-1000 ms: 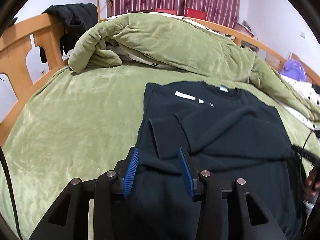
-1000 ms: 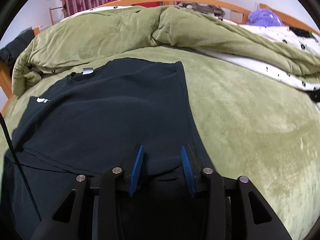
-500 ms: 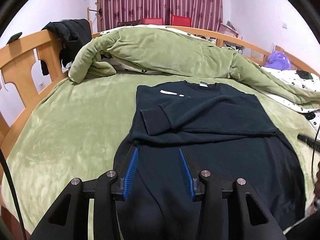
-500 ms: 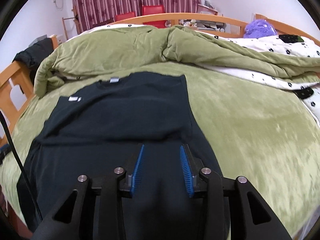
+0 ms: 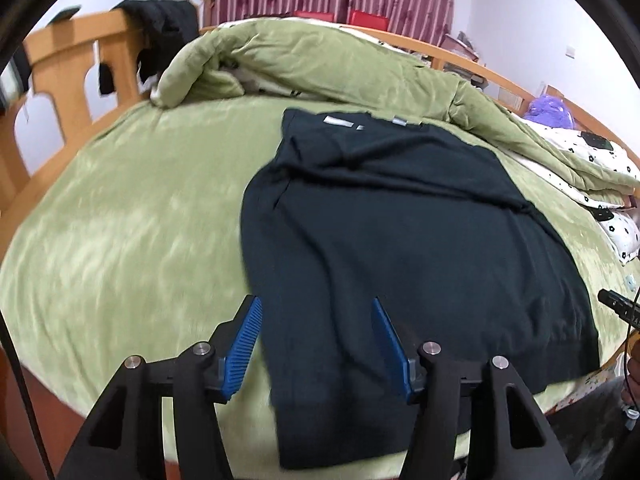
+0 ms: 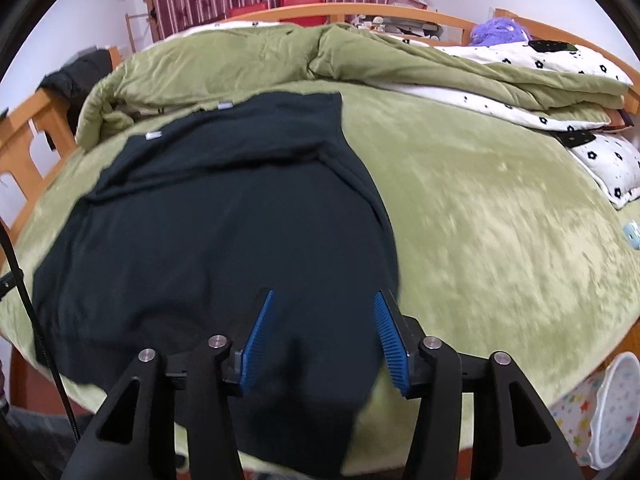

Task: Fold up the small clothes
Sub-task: 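Move both open tools down to the sweatshirt's ribbed hem, then close both tools on the ribbed hem of the black sweatshirt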

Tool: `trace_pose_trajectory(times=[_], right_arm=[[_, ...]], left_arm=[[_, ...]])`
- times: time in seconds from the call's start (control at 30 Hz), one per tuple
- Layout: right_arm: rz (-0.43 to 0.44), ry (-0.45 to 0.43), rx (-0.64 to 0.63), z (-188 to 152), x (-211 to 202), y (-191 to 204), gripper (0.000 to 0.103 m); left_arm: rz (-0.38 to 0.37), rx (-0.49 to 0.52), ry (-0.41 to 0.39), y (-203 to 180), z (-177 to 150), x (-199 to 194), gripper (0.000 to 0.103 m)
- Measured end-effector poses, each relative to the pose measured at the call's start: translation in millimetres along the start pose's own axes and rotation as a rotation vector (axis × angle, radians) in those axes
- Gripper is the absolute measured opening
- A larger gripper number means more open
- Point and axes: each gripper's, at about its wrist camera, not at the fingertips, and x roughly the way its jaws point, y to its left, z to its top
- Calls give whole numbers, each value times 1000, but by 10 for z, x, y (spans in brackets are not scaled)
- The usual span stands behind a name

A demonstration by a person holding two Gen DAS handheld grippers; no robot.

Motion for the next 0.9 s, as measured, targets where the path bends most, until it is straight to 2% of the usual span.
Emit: trace_pose_trajectory(times=[0.13, 0.4, 0.53, 0.63, 0.7, 0.73, 0.83, 0.9], right_arm=[[-5, 32, 22, -231, 75, -134, 52], [34, 61, 55, -481, 281, -296, 52], [66, 40, 73, -557, 305, -326, 52], [76, 45, 76, -559, 356, -314, 53], [73, 45, 77, -550, 392, -283, 54], [68, 38, 70, -543, 402, -255, 52], [70, 41, 27, -542, 416, -170, 35], [58, 36, -18, -542, 407, -104, 21]], left_arm=[[-3, -32, 40, 101, -213, 66, 55], [-88, -94, 142, 226, -514, 372, 54], [-132, -141, 115, 279, -622, 418, 54], [-126, -120, 112, 222, -598, 442, 54], [-114, -101, 112, 167, -569, 466, 50], [-111, -98, 111, 149, -561, 476, 45], [-90, -104, 119, 103, -536, 503, 34], [-79, -97, 125, 102, -516, 487, 23]])
